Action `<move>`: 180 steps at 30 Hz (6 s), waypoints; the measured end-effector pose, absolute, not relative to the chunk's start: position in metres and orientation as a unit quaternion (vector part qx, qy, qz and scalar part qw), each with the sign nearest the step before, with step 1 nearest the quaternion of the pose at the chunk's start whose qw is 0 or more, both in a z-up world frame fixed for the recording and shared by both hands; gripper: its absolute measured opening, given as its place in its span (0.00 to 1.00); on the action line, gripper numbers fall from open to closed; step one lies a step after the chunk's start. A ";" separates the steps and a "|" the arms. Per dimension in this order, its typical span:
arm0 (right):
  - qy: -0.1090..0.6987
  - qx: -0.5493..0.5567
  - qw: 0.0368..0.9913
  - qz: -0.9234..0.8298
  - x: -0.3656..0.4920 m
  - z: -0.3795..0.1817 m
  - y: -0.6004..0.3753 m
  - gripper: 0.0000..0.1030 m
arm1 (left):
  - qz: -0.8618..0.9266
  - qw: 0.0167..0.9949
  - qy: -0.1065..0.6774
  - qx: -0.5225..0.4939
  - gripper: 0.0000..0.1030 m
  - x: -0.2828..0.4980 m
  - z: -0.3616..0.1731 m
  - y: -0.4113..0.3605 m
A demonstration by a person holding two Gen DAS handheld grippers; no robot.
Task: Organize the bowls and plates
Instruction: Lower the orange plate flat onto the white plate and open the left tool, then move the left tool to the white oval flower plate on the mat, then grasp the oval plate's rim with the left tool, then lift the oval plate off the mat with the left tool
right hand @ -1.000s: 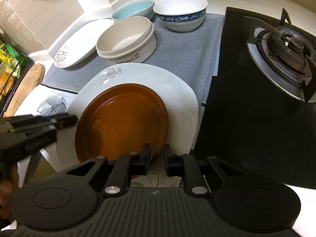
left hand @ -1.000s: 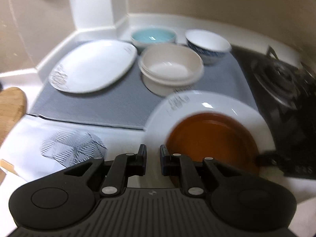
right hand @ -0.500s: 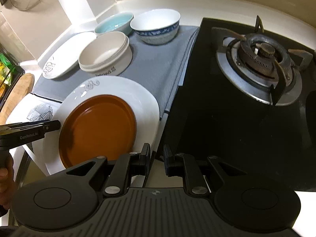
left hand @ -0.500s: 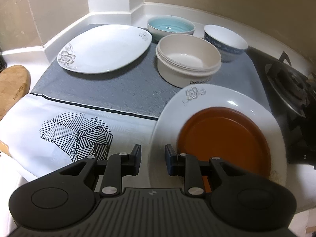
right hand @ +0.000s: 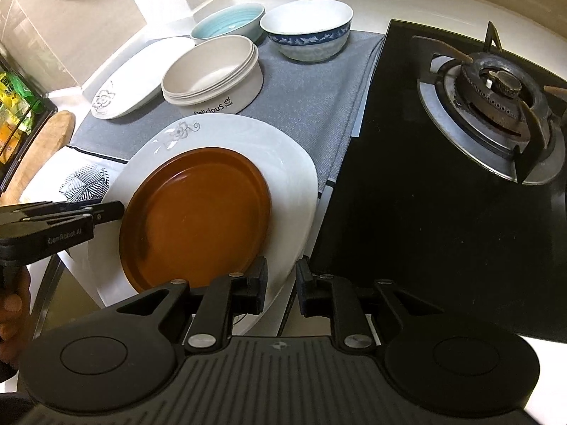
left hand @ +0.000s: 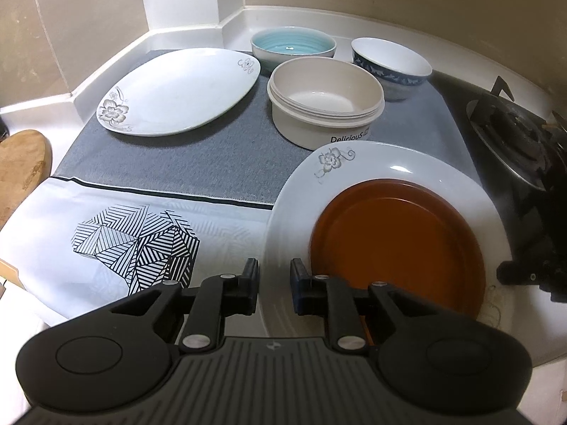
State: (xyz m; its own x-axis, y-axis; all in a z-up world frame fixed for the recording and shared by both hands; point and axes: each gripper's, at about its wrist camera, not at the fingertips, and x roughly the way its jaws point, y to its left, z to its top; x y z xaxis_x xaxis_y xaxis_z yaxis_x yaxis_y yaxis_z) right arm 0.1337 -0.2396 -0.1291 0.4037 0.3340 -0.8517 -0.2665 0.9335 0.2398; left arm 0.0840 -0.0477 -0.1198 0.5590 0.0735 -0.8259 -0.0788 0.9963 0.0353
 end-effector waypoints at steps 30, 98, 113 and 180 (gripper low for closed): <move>0.487 0.058 0.860 0.142 0.130 -0.122 -0.245 0.23 | 0.091 0.889 0.447 -0.052 0.21 0.058 -0.093 -0.002; 0.432 -0.008 0.900 0.060 0.170 -0.044 -0.071 0.23 | 0.091 0.852 0.400 -0.325 0.18 0.203 -0.140 0.215; 0.442 -0.010 0.891 0.105 0.174 -0.055 -0.046 0.23 | 0.087 0.850 0.417 -0.310 0.19 0.143 -0.138 0.222; 0.529 0.060 0.837 0.124 0.260 -0.144 0.034 0.34 | -0.020 0.885 0.445 -0.135 0.25 0.184 -0.131 0.247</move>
